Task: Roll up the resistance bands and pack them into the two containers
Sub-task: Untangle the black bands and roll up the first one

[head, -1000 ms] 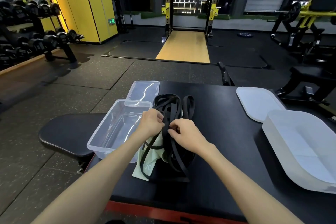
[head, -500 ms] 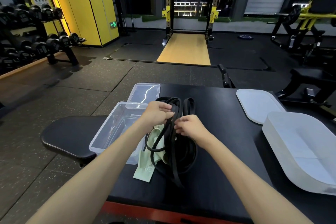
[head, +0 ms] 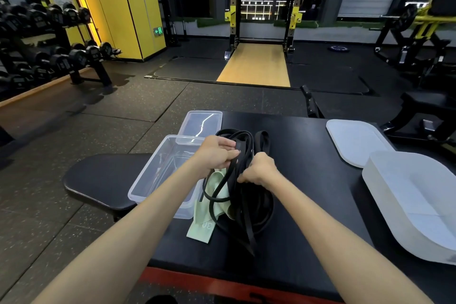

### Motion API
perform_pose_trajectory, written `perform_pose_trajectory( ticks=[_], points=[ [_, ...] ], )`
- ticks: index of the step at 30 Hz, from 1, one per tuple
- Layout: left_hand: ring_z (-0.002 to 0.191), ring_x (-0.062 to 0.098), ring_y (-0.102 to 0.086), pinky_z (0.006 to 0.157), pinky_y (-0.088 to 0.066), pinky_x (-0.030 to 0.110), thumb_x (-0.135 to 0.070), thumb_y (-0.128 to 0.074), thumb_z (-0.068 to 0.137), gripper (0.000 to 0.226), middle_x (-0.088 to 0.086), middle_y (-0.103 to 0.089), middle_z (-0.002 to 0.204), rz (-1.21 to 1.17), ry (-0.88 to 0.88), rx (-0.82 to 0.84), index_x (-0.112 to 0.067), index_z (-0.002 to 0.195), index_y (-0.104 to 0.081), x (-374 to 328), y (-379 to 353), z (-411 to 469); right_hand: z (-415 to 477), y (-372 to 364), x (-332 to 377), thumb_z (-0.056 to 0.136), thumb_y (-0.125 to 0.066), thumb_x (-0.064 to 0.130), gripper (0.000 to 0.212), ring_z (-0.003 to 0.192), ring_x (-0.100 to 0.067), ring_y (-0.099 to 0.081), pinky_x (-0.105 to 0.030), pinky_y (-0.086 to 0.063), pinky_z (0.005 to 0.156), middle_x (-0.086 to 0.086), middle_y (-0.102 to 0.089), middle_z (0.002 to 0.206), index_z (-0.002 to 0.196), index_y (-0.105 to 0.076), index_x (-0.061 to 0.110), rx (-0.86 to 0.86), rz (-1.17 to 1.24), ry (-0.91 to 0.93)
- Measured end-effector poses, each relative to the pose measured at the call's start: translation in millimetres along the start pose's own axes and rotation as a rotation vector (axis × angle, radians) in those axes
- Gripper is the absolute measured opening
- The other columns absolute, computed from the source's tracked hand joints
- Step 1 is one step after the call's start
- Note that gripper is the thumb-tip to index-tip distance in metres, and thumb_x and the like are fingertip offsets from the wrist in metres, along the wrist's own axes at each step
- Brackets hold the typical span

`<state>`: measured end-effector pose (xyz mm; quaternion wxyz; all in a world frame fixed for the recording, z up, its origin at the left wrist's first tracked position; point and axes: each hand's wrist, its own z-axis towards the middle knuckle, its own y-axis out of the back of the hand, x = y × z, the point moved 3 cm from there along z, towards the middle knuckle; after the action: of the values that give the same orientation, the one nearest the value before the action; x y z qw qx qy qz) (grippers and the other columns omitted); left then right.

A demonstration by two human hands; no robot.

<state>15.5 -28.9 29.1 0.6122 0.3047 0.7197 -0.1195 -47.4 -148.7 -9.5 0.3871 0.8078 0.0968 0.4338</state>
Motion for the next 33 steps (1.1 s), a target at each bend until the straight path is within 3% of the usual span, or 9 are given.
perform_pose_trajectory(
  ticks=[3,7,10,14,17,23,28,30,33],
  points=[
    [0.081,0.014,-0.065,0.073,-0.055,0.022,-0.004,-0.064,0.089,0.026,0.01,-0.066,0.106,-0.028,0.012,0.016,-0.005,0.114,-0.058,-2.1,-1.6,-1.5,2.7,9.0,-3.2,0.064,-0.075,0.013,0.023,0.048,-0.013,-0.045,-0.02,-0.038,0.044,-0.002,-0.051,0.059,0.07,-0.054,0.013,0.036,0.281,-0.049],
    [0.069,0.008,-0.063,0.06,-0.054,0.016,-0.003,-0.061,0.09,0.026,0.008,-0.067,0.096,-0.101,0.045,0.056,-0.007,0.116,-0.056,-5.6,-7.0,-1.8,-2.7,18.4,-4.9,0.073,-0.072,0.003,0.021,0.051,-0.01,-0.045,-0.02,-0.041,0.047,0.0,-0.049,0.059,0.071,-0.055,0.016,0.101,0.53,-0.032],
    [0.065,0.009,-0.055,0.059,-0.054,0.016,-0.003,-0.063,0.089,0.026,0.006,-0.059,0.084,-0.149,0.051,0.052,-0.006,0.115,-0.057,-8.4,-8.6,-1.3,-10.2,25.2,-3.0,0.077,-0.072,0.002,0.016,0.06,-0.01,-0.055,-0.022,-0.046,0.056,0.0,-0.061,0.069,0.076,-0.063,0.016,0.187,0.678,0.03],
    [0.076,0.014,-0.056,0.068,-0.056,0.019,-0.006,-0.065,0.088,0.018,0.005,-0.059,0.084,-0.171,0.012,0.051,-0.008,0.106,-0.061,-15.7,-9.0,-1.6,-18.5,35.3,1.4,0.085,-0.06,-0.003,0.021,0.082,-0.022,-0.066,-0.033,-0.055,0.08,-0.014,-0.069,0.092,0.104,-0.068,-0.002,0.299,0.834,0.125],
    [0.076,0.015,-0.059,0.076,-0.056,0.025,-0.008,-0.068,0.087,0.009,0.007,-0.062,0.086,-0.149,-0.014,0.03,-0.011,0.095,-0.064,-22.5,-7.8,-1.6,-25.8,44.0,5.9,0.087,-0.058,-0.002,0.018,0.087,-0.025,-0.067,-0.039,-0.051,0.092,-0.016,-0.07,0.094,0.1,-0.07,0.0,0.325,0.868,0.2],
    [0.063,0.01,-0.055,0.061,-0.046,0.018,-0.013,-0.073,0.083,0.007,0.0,-0.066,0.073,-0.114,-0.118,0.008,-0.012,0.089,-0.071,-44.9,-6.1,-12.0,-39.1,60.4,14.8,0.084,-0.07,0.008,0.011,0.084,-0.02,-0.069,-0.031,-0.055,0.077,-0.012,-0.072,0.093,0.094,-0.073,0.005,0.229,0.84,0.317],
    [0.057,0.006,-0.053,0.064,-0.047,0.019,-0.019,-0.07,0.086,0.007,-0.004,-0.063,0.065,-0.182,-0.171,0.005,-0.013,0.09,-0.069,-56.7,-5.8,-20.3,-47.1,73.8,26.8,0.084,-0.069,0.006,0.002,0.074,-0.02,-0.067,-0.036,-0.055,0.081,-0.012,-0.071,0.085,0.085,-0.071,0.006,0.195,0.901,0.293],
    [0.061,0.008,-0.057,0.069,-0.05,0.022,-0.027,-0.063,0.092,0.017,-0.002,-0.063,0.07,-0.205,-0.16,0.061,-0.011,0.098,-0.065,-56.7,-8.1,-26.8,-50.4,77.3,31.0,0.086,-0.066,0.005,0.008,0.072,-0.019,-0.066,-0.037,-0.055,0.079,-0.01,-0.071,0.081,0.08,-0.07,0.006,0.221,0.93,0.3],
    [0.086,0.016,-0.069,0.078,-0.053,0.028,-0.045,-0.048,0.096,0.044,0.009,-0.072,0.093,-0.077,-0.111,0.257,-0.006,0.11,-0.063,-46.1,-10.3,-37.6,-56.1,79.4,35.9,0.09,-0.059,0.004,0.011,0.071,-0.019,-0.067,-0.034,-0.056,0.068,-0.008,-0.07,0.077,0.084,-0.068,0.003,0.273,1.046,0.304]
  ],
)
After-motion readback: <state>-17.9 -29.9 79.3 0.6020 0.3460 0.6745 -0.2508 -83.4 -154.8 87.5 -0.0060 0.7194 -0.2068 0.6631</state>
